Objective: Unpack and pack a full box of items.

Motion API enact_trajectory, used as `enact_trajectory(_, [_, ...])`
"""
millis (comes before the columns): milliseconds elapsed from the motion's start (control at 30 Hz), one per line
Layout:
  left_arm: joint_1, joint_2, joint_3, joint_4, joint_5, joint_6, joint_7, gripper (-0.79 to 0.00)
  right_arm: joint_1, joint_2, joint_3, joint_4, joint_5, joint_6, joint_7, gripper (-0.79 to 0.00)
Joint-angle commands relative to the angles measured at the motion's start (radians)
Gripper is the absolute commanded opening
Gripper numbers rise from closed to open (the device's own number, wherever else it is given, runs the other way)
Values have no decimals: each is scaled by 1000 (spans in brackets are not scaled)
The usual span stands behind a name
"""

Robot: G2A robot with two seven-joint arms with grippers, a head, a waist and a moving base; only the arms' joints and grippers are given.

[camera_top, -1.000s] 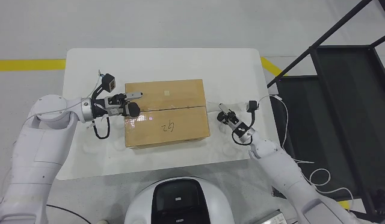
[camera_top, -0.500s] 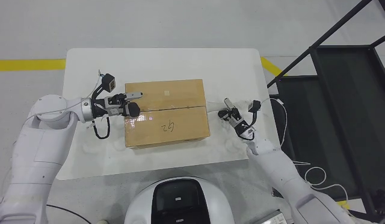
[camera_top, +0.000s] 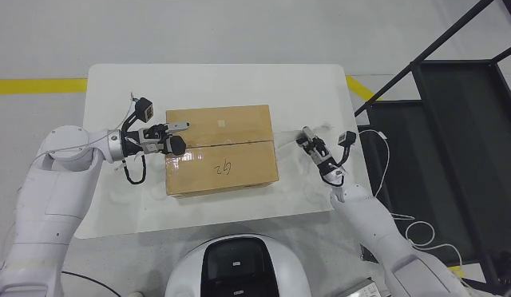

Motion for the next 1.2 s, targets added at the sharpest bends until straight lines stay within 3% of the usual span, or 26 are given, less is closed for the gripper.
enact_trajectory(0, [0,0,0,0,0,0,0,0,-1,1,10,-5,-6,-22,-9,-785])
enact_trajectory(233, [0,0,0,0,0,0,0,0,-16,12,63,-83,-33,-80,-10,-785])
enact_trajectory(767, [18,0,2,-19,4,0,37,0,-155,31,112,-542,-311,-19,3,-785])
enact_trajectory(1167, [45,11,-13,-45,9,0,73,0,-149,13,31,-613,-534,52,-17,-785])
